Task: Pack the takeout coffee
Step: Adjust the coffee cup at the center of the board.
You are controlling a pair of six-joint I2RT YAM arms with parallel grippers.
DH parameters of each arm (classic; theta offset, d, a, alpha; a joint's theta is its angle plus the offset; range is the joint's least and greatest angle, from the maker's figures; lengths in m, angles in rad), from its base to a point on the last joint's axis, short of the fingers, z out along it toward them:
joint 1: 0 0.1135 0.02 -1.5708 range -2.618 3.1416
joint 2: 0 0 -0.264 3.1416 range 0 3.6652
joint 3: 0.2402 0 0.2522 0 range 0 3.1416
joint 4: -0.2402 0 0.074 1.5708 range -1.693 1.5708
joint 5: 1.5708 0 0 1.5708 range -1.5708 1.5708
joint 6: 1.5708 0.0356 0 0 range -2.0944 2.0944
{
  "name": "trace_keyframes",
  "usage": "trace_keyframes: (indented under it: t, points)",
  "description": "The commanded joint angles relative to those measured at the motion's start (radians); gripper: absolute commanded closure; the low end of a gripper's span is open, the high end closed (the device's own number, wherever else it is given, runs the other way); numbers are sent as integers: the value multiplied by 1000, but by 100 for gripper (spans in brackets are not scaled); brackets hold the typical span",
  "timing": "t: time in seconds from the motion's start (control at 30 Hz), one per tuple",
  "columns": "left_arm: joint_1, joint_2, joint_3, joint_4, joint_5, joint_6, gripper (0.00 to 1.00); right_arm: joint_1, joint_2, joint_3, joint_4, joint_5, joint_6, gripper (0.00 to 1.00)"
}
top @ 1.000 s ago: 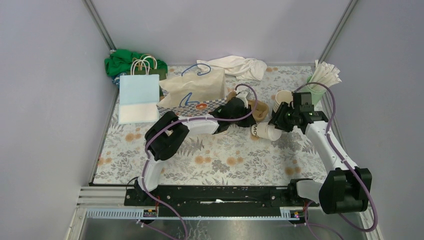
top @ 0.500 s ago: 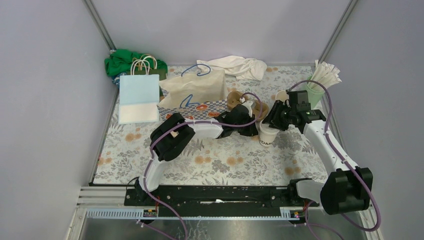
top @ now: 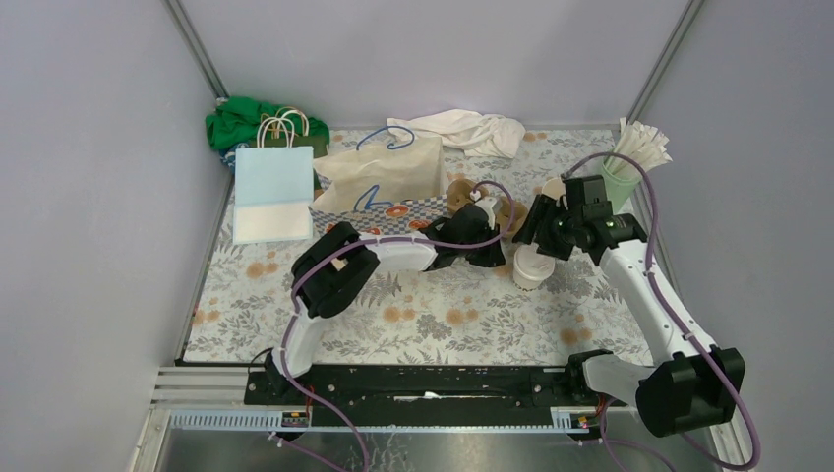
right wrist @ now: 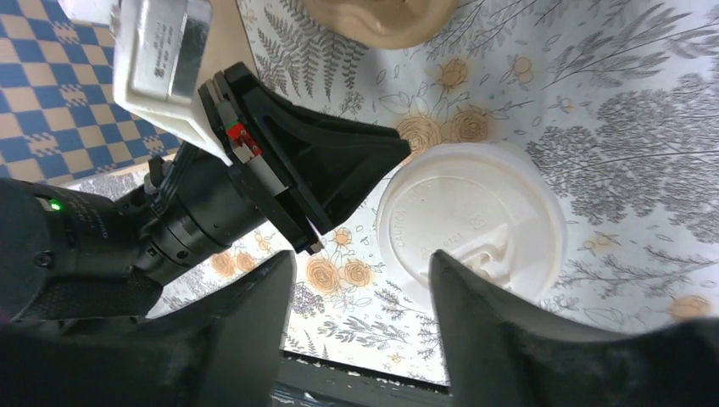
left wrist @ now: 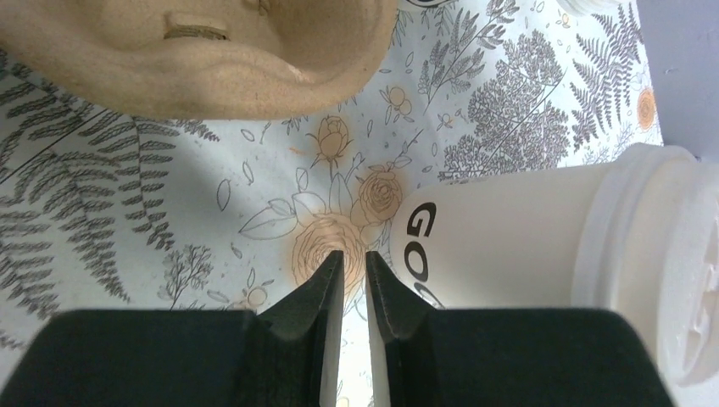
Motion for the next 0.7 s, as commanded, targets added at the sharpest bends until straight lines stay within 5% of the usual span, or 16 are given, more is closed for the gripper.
trace_keyframes:
  t: [0.0,0.1,0.47,0.67]
  points:
    - [-8,-116,25,-51,-34,58,80,3,-22,139,-97,114,-71,23]
    - [-23,-159,62,-120,-57,94,78,3,-25,176,-171,201,-101,1]
    - [-47,-377,246,-443,-99,207,60,93,6,148,-235,433,-57,0]
    - [2,-491,414,-699,-138,286,27,170,57,143,-233,471,-27,0]
